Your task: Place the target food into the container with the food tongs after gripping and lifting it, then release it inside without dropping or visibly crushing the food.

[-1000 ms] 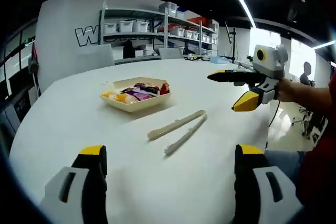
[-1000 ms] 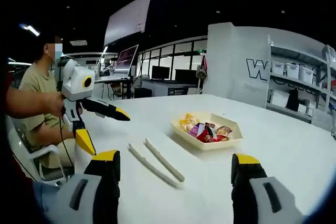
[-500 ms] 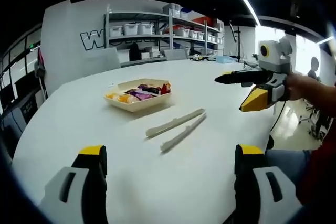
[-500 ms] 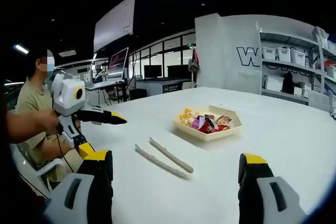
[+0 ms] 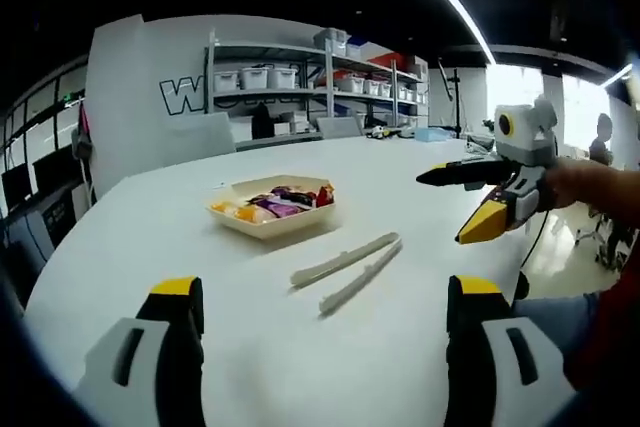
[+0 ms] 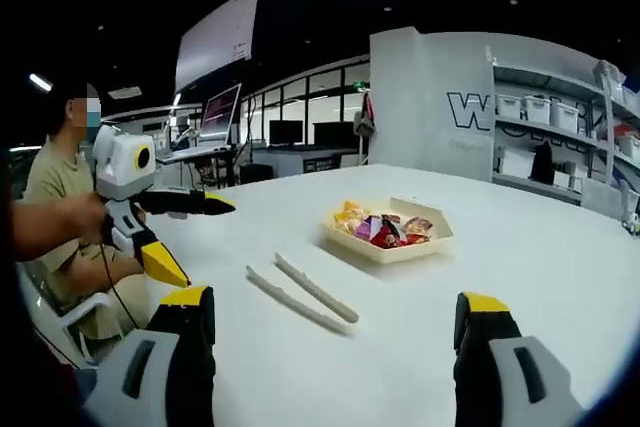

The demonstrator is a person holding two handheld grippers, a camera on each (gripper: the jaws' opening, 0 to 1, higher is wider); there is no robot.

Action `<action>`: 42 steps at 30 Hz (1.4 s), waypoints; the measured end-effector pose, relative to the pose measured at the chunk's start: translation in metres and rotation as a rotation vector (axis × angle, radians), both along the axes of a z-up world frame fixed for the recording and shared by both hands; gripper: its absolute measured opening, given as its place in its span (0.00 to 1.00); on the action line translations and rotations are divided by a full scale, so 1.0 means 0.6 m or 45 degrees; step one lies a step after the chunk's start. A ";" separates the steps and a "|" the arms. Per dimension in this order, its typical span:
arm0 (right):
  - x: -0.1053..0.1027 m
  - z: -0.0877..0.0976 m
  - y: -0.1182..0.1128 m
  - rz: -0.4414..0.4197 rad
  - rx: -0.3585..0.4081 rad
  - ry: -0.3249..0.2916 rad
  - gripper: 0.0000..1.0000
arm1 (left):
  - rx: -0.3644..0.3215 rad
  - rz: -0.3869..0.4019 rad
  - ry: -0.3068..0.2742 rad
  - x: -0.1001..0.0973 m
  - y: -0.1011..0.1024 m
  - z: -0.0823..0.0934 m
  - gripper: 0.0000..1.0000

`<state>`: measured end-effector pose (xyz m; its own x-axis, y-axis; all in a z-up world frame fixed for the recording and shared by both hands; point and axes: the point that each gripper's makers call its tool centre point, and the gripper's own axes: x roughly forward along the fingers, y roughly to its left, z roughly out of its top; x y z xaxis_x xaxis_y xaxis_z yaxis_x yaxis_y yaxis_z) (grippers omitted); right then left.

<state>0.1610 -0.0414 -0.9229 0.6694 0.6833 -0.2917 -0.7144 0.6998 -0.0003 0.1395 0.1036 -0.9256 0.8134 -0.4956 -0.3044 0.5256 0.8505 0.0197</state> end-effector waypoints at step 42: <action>0.005 -0.027 -0.028 -0.076 -0.019 0.046 1.00 | 0.015 0.030 0.080 -0.006 0.000 -0.026 0.99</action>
<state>0.1642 -0.0580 -0.9392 0.6975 0.6380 -0.3261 -0.6714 0.7410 0.0138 0.1356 0.1033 -0.9411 0.8038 -0.4728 -0.3611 0.5063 0.8624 -0.0023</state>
